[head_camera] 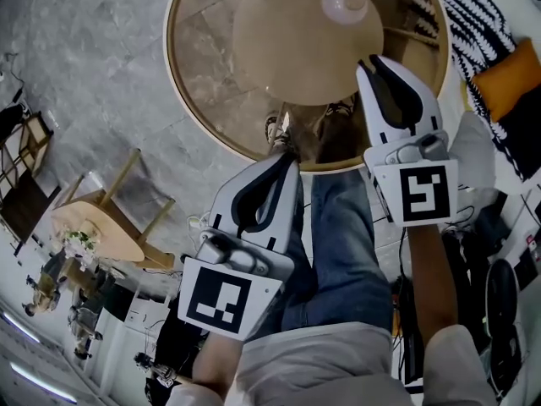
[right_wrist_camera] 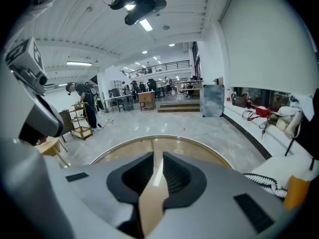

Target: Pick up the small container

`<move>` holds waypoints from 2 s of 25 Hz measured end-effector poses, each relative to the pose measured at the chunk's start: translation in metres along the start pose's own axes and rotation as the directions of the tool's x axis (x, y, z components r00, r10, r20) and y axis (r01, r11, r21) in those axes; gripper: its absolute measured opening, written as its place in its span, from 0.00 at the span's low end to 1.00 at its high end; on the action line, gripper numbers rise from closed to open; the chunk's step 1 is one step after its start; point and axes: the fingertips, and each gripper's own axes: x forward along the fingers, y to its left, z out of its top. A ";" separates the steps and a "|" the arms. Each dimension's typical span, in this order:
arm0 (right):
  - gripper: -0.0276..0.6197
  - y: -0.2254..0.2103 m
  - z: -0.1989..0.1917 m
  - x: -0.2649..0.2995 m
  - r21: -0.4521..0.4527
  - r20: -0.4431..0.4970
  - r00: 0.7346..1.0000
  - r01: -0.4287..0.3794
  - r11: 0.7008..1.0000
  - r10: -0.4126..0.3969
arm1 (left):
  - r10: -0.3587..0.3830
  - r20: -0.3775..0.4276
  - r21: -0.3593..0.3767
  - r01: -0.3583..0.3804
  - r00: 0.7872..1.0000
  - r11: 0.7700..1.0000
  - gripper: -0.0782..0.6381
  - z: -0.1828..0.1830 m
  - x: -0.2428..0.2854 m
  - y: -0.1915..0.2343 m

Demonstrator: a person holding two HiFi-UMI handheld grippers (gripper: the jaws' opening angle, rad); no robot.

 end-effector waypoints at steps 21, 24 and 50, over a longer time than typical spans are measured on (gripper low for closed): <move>0.27 -0.042 -0.023 0.057 0.064 -0.024 0.998 0.063 0.996 -0.062 | 0.004 0.014 -0.014 -0.004 1.000 1.000 0.12 0.006 0.006 0.008; 0.29 -0.044 -0.026 0.066 0.063 -0.033 0.998 0.061 0.996 -0.059 | 0.003 0.007 -0.019 -0.003 1.000 1.000 0.12 0.005 0.009 0.009; 0.32 -0.056 -0.034 0.111 0.015 -0.074 0.994 0.079 0.997 -0.078 | 0.019 -0.036 -0.042 -0.021 0.999 0.999 0.12 -0.009 0.013 0.027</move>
